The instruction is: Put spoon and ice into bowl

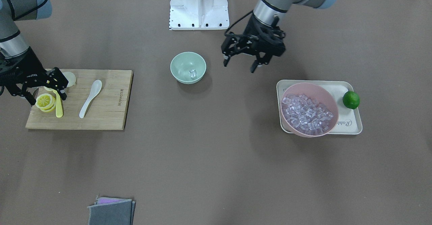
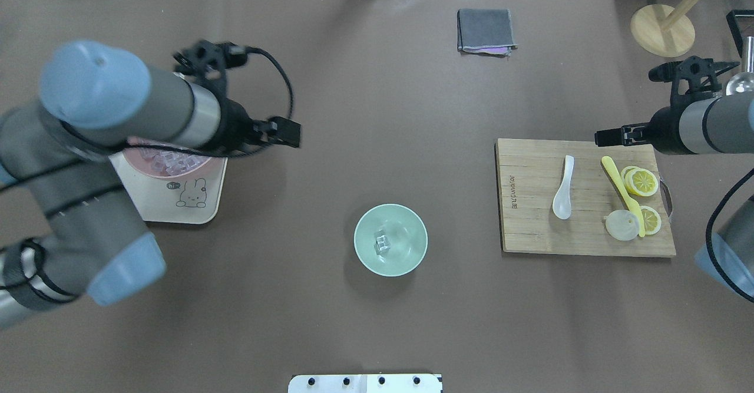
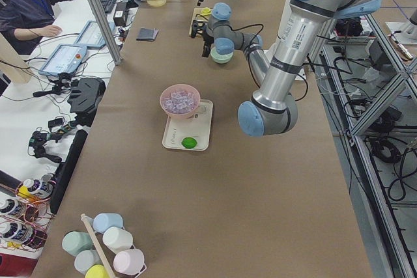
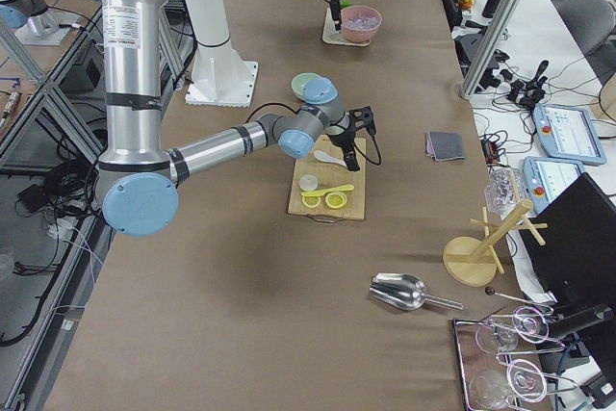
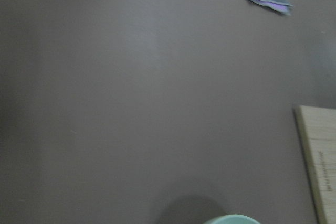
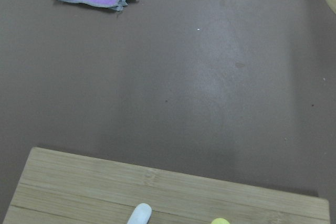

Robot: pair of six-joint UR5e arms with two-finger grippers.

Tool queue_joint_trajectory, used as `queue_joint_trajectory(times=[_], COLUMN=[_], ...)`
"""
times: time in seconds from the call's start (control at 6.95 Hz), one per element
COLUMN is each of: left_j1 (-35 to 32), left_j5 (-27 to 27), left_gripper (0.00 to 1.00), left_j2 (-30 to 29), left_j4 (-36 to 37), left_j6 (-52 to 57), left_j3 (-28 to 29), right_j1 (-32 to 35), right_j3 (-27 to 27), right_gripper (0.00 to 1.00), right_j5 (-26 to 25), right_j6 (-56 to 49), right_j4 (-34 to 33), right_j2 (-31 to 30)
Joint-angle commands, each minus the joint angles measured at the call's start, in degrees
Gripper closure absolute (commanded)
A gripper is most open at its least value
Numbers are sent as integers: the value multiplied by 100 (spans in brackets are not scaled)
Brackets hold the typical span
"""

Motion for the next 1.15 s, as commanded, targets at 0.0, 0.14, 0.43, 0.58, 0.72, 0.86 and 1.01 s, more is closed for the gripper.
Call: queue_joint_trajectory(times=[0.0,0.14,0.43,0.58,0.72,0.86,1.01], left_j1=[-1816,-2720,-4191,-4450,-4487,-4487,-4487], left_j5=[-1238,-1380,-1943,-1944,-1935,-1926,-1926], left_gripper=[2,2,2,2,2,2,2], left_j2=[1189,1718,1732,1819,2011,2117,2153], left_j4=[665,683,674,596,456,245,226], left_j6=[3180,5208,7862,8456,8523,8507,8506], left_j3=[-78,297,1736,2108,2120,2120,2112], right_j1=[-356,-505,-944,-1146,-1340,-1437,-1578], right_j3=[-49,-128,-146,-198,-251,-304,-435], right_gripper=[0,2,5,5,6,5,6], right_j5=[-337,-495,-890,-1153,-1417,-1550,-1804], right_j6=[616,949,1827,2188,2462,2464,2508], right_j4=[-2,7,7,7,7,7,41], right_j2=[-2,-19,-10,-2,16,16,16])
